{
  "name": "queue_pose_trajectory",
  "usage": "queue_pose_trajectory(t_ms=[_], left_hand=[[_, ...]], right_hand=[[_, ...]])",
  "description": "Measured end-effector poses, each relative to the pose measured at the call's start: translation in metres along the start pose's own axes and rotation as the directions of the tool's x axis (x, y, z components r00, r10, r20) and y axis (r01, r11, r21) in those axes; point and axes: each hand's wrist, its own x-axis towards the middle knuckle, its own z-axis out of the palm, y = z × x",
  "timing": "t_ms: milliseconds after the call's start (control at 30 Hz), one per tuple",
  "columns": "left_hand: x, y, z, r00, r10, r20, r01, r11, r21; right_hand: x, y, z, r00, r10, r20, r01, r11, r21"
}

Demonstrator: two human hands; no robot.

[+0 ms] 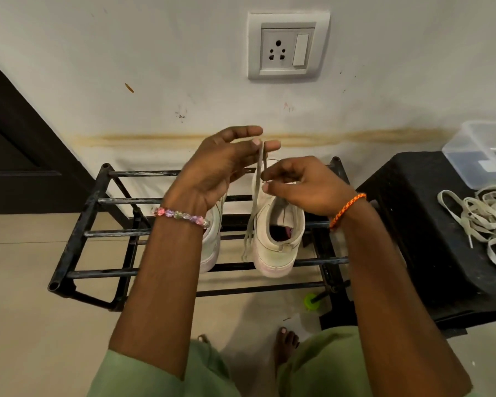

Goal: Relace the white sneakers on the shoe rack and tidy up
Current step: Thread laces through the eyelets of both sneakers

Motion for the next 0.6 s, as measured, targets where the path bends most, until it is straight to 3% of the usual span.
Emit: queue_pose_trajectory(t_ms=[100,200,300,333,400,467,533,600], left_hand=[[-0.003,0.008,0.004,0.998,0.049,-0.042,-0.054,0.992,-0.113],[0.002,0.001,-0.004,0.962,-0.013,-0.274,-0.059,0.966,-0.253],[0.009,-0.006,-0.018,0.865,-0.151,-0.478,-0.034,0.934,-0.357],[0.010,-0.008,-0.021,0.817,-0.152,-0.555,0.003,0.966,-0.260],[0.010,-0.009,-0.021,0.760,-0.031,-0.650,0.185,0.968,0.171],[0.004,-0.003,-0.011,0.800,0.162,-0.578,0.206,0.831,0.517],[0.000,0.002,0.002,0.923,0.206,-0.326,0.014,0.828,0.561],[-0.007,0.003,0.014,0.995,0.094,-0.031,-0.063,0.844,0.533]], right_hand=[[-0.001,-0.014,0.016,0.993,-0.113,0.042,0.103,0.977,0.185],[-0.010,-0.027,0.008,0.985,-0.171,-0.001,0.159,0.913,0.375],[-0.022,-0.035,-0.018,0.982,-0.155,-0.109,0.190,0.813,0.551],[-0.024,-0.035,-0.026,0.979,-0.136,-0.154,0.203,0.760,0.617],[-0.023,-0.031,-0.034,0.967,-0.070,-0.244,0.215,0.735,0.643],[-0.015,-0.021,-0.028,0.951,0.013,-0.310,0.150,0.855,0.496],[-0.008,-0.013,-0.018,0.946,0.036,-0.323,0.061,0.956,0.287],[-0.005,-0.009,-0.011,0.953,0.017,-0.302,0.053,0.973,0.223]])
